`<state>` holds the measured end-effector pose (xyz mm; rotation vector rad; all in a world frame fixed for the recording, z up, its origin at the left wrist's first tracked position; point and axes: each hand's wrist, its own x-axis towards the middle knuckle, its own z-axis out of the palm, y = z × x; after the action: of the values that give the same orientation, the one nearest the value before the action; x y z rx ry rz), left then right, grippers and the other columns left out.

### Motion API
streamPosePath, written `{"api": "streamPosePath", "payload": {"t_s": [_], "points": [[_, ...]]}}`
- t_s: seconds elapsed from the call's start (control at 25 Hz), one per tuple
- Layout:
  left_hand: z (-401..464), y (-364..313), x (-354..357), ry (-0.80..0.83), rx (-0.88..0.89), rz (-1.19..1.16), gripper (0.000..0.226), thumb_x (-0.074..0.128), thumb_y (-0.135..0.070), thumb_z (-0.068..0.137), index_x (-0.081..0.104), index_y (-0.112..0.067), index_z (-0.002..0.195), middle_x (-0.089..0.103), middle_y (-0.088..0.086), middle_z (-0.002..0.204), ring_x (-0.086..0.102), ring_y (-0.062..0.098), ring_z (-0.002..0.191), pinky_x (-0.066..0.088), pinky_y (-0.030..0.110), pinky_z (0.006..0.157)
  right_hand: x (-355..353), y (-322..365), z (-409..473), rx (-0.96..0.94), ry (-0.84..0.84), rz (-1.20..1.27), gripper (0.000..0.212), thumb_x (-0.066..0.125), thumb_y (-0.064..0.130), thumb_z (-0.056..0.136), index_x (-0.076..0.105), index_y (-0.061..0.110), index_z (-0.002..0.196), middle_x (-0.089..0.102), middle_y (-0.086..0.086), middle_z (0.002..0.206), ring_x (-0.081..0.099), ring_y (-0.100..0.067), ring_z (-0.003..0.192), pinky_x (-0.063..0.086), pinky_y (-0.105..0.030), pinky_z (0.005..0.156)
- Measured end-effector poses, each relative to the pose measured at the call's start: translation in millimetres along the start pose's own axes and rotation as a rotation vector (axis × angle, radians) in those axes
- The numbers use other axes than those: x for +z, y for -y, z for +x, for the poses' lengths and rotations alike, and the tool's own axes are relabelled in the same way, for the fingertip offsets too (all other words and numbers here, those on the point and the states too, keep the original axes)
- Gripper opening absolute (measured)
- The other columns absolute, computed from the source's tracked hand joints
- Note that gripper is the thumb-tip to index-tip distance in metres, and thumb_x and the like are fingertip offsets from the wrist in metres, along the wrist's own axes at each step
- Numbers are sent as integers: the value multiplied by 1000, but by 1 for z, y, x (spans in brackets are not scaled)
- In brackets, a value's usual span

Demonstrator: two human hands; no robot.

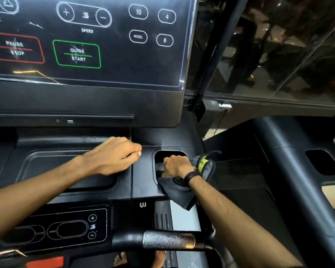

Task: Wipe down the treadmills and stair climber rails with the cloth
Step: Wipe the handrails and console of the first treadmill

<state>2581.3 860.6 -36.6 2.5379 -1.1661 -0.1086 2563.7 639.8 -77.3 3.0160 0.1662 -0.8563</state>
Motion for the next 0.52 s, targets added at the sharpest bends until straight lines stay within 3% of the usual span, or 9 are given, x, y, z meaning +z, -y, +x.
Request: {"api": "streamPosePath", "payload": {"t_s": [0.08, 0.12, 0.16, 0.24, 0.28, 0.36, 0.44, 0.48, 0.52], "points": [[0, 3, 4, 5, 18, 6, 38, 21, -46, 89, 36, -18, 68, 47, 0, 60, 46, 23, 62, 44, 44, 64, -10, -11, -10, -42, 0, 70, 35, 61, 36, 93, 67, 10, 115, 65, -17, 121, 61, -32, 112, 44, -33, 88], [-1, 6, 6, -5, 28, 7, 38, 22, -46, 90, 36, -18, 68, 47, 0, 60, 45, 22, 61, 43, 44, 64, -13, -21, -18, -72, -11, 141, 27, 62, 35, 93, 71, 11, 100, 64, -21, 103, 60, -30, 96, 41, -32, 79], [-2, 8, 9, -15, 35, 7, 38, 23, -45, 92, 36, -18, 68, 46, -1, 60, 45, 20, 61, 43, 43, 63, -16, -34, -28, -112, -12, 275, 25, 64, 34, 94, 71, 14, 80, 57, -18, 84, 52, -25, 79, 37, -31, 71], [-7, 17, 14, -38, 38, 15, 38, 25, -44, 94, 36, -18, 68, 45, -4, 61, 43, 18, 60, 40, 39, 61, -19, -61, -55, -192, -67, 692, 40, 68, 28, 96, 62, 22, 57, 46, -4, 67, 39, -13, 71, 32, -31, 62], [-8, 21, 17, -48, 44, 26, 39, 26, -44, 95, 38, -18, 69, 46, -4, 62, 44, 18, 60, 39, 37, 61, -18, -75, -68, -162, -195, 937, 43, 68, 28, 95, 60, 19, 54, 44, -1, 66, 38, -12, 70, 31, -31, 60], [-7, 24, 21, -81, 84, 60, 37, 33, -41, 97, 42, -18, 69, 47, -6, 62, 45, 19, 61, 43, 36, 64, -12, -100, -86, 104, -672, 1235, 47, 67, 38, 93, 57, 10, 56, 41, 3, 65, 36, -13, 70, 31, -33, 60], [-3, 23, 27, -151, 176, 138, 34, 43, -36, 97, 44, -19, 68, 47, -5, 61, 45, 20, 62, 45, 34, 67, 0, -100, -92, 455, -1005, 1109, 50, 55, 59, 85, 61, 12, 68, 45, 9, 61, 41, -14, 68, 38, -34, 60], [0, 22, 31, -174, 225, 175, 34, 45, -35, 97, 43, -19, 67, 48, -4, 61, 44, 20, 63, 41, 34, 67, 10, -88, -91, 539, -985, 884, 54, 48, 68, 83, 69, 18, 81, 56, 4, 67, 51, -16, 72, 43, -37, 65], [4, 22, 34, -176, 264, 199, 35, 46, -35, 98, 42, -20, 67, 48, -3, 61, 42, 19, 64, 38, 34, 66, 28, -76, -84, 567, -862, 600, 61, 42, 74, 84, 72, 26, 105, 68, -5, 92, 60, -24, 88, 46, -41, 77]]}}
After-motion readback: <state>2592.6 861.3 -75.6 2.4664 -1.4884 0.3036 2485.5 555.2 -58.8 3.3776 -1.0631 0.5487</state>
